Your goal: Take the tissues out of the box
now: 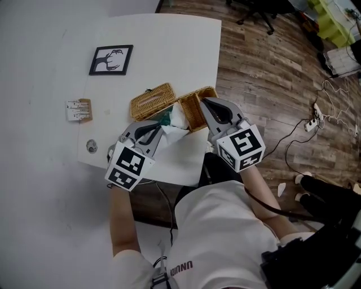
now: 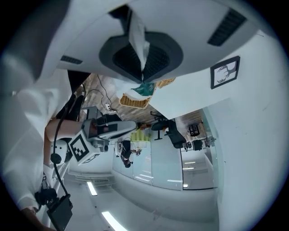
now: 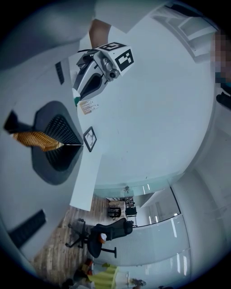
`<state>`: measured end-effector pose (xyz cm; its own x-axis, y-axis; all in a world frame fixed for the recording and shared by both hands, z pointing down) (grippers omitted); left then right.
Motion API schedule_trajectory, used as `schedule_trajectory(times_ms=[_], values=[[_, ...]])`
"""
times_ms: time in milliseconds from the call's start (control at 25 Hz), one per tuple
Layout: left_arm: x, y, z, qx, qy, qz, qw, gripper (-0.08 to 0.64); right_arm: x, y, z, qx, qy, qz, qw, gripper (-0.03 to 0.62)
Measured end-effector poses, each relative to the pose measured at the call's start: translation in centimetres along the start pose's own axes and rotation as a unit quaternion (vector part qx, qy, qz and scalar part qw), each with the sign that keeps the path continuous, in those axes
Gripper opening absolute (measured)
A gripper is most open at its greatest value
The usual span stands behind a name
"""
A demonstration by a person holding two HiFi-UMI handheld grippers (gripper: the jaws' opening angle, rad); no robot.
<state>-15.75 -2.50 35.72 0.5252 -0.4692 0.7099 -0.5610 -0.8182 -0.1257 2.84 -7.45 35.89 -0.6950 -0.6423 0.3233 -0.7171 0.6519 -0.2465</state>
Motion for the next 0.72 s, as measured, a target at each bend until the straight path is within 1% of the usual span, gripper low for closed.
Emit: schedule_trajectory(times_ms=[160, 320, 720], values=[[-0.5, 0.1, 0.4, -0.002, -0.012, 0.014, 0.9998, 0.025, 0.0, 0.2, 0.1, -0.002, -0.002, 0.003, 1.0, 0.02], [-1.1, 0.1, 0.4, -0.018, -0.027, 0.025, 0.9992, 0.025, 0.0, 0.5, 0.1, -0.004, -0.002, 0.006, 1.0, 0.02], [-2.8, -0.2, 1.1, -0.037, -0.06, 0.079, 0.9944, 0.025, -0.1, 0.9, 0.8, -0.009, -0.012, 0.011, 1.0, 0.02]])
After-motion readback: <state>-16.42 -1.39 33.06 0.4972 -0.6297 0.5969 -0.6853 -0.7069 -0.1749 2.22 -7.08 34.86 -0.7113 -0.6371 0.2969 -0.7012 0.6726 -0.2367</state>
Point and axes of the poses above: the fingertips, and each gripper's own axes: x forward along the fingers, y to its left, z out of its top, the point moved 7 cm from there along -x, backward along the fingers, and after that the axes turned 5 degrees about x, right-handed, at the moved point
